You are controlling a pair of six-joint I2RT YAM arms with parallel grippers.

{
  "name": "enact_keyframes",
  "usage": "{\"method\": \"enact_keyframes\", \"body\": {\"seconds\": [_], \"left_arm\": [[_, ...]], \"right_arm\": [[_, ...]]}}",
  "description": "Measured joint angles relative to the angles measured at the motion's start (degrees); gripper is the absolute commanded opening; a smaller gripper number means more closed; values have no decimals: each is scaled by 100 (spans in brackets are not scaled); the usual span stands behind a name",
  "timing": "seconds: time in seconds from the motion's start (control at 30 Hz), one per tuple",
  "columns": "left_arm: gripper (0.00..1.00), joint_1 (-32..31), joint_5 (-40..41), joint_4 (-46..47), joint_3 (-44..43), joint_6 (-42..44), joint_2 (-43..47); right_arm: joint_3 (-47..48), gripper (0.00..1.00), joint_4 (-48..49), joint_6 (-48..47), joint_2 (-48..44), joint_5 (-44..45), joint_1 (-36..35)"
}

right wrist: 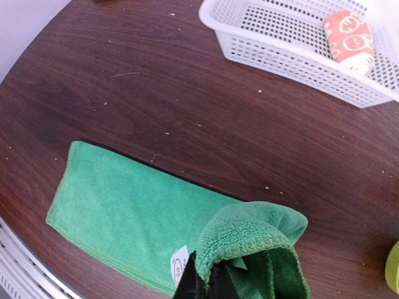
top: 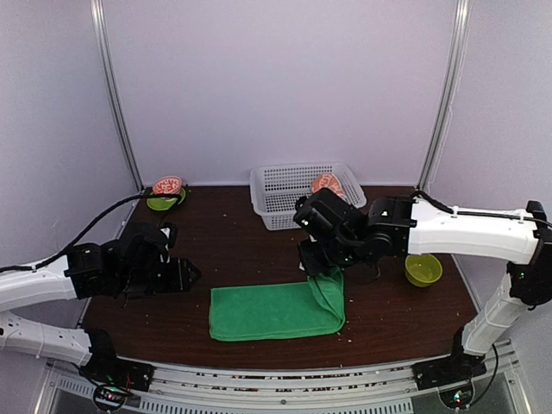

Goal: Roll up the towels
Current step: Pick up the towel from the center of the board, then fold the towel at the center of the board.

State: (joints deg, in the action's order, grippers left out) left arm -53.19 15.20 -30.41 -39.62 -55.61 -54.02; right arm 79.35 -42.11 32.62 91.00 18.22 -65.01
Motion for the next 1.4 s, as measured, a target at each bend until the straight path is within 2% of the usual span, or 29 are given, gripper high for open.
{"method": "enact_keyframes", "body": {"seconds": [0.3, 0.6, 1.3, 1.4], "left_arm": [[44, 0, 374, -162, 420, -326, 973], [44, 0, 535, -422, 505, -487, 1239], [44, 0, 570, -658, 708, -654, 1646], [44, 0, 568, -704, 741, -673, 1648]], "right_arm": [[1102, 0, 122, -142, 1327, -192, -470], [1869, 0, 162, -142, 2310, -448, -706], [3134, 0, -70, -142, 3246, -811, -933], [3338, 12, -76, -138, 3442, -973, -951]]}}
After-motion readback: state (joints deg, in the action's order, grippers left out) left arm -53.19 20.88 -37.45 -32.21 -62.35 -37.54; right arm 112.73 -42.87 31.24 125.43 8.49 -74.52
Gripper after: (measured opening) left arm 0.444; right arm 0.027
